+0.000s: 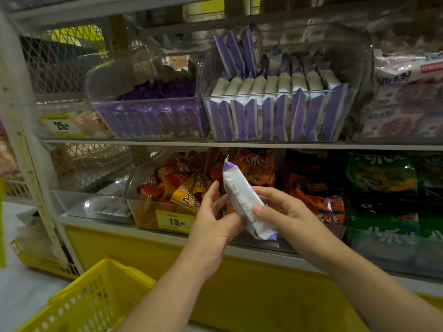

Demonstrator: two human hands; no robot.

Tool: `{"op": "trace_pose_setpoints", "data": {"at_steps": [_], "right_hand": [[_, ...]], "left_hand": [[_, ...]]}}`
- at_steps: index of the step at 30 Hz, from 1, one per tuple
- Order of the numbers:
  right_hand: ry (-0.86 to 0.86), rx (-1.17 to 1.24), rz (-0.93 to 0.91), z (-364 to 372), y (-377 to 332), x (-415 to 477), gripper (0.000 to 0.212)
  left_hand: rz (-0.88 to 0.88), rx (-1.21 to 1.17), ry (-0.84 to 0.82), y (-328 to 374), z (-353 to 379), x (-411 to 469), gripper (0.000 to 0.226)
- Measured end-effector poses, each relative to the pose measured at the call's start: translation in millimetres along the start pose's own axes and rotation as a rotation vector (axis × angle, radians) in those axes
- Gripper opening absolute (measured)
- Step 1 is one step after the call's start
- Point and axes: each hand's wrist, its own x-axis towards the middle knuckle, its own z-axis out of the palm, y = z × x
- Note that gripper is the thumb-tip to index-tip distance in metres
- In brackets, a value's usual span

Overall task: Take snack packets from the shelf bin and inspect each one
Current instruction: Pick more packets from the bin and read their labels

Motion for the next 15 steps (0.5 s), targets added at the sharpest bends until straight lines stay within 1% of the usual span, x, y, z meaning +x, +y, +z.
{"op": "trace_pose_setpoints", "data": {"at_steps": [3, 11, 15], "right_hand": [[-0.01, 0.093, 0.039, -2.8, 1.8, 1.1, 0.035], [-0.046, 0.212, 0.083, -4.4, 1.0, 1.2, 0.034], [-0.051, 0.245, 0.097, -2.3, -1.7, 0.2, 0.034]], "left_hand": [[-0.005, -0.037, 0.022, 1.9, -0.9, 1.7, 0.08], [-0.022, -0.147, 0.086, 7.3, -3.3, 1.1, 0.048], [-0.001, -0.105, 0.087, 9.0, -4.5, -0.2, 0.033]]}}
